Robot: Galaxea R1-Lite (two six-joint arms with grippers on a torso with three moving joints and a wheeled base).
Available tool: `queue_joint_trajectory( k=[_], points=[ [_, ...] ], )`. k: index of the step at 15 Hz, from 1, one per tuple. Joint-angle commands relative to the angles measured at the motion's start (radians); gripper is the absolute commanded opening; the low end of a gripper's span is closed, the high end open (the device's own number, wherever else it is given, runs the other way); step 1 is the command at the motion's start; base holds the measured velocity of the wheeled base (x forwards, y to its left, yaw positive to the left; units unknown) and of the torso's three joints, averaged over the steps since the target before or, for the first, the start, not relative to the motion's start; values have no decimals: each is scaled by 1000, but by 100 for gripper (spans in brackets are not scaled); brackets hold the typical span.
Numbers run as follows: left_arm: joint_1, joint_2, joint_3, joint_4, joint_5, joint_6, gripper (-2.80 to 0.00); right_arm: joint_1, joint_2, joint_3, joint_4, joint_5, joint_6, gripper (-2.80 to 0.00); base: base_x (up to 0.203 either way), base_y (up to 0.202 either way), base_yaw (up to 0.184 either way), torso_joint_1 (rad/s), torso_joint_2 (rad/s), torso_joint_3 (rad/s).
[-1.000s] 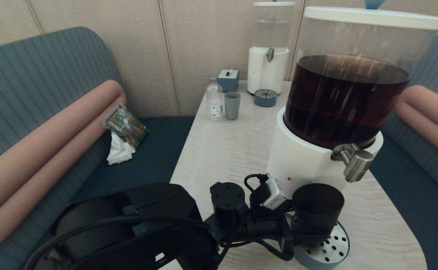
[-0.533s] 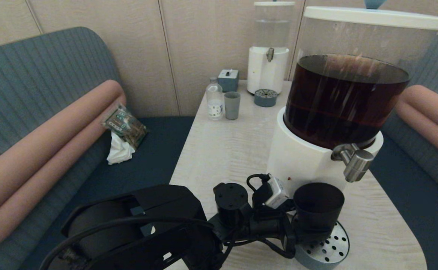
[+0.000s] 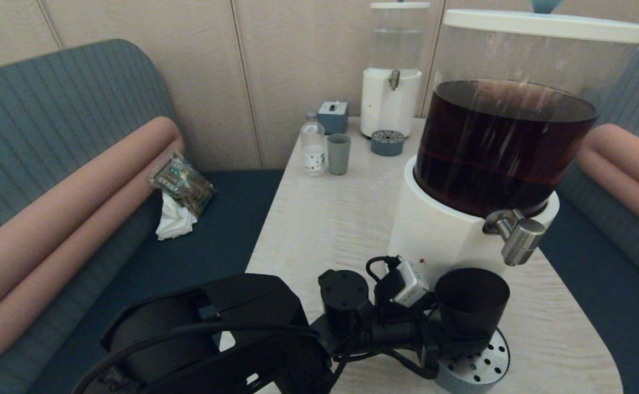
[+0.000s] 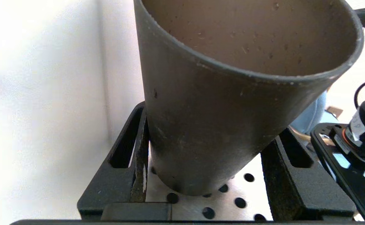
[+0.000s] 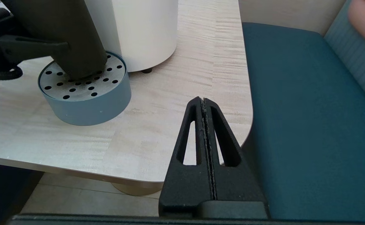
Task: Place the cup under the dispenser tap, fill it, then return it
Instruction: Place it under the water dispenser
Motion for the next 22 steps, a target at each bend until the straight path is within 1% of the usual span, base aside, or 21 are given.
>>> queue_joint_trajectory(
  k=[1,9,10,22],
  points=[
    [-3,2,3,-8,-3,1,-280,0,0,3,0,0,-1,-280,0,0,0,0,0,0],
    [-3,0,31,-8,-3,2,-280,0,0,3,0,0,-1,-280,0,0,0,0,0,0],
    [-3,-2,39,-8,-3,2,0,0,0,3,0,0,-1,-280,0,0,0,0,0,0],
    [-8,-6,48,-8,-3,1,0,0,0,3,0,-1,-1,-280,0,0,0,0,0,0]
  ],
)
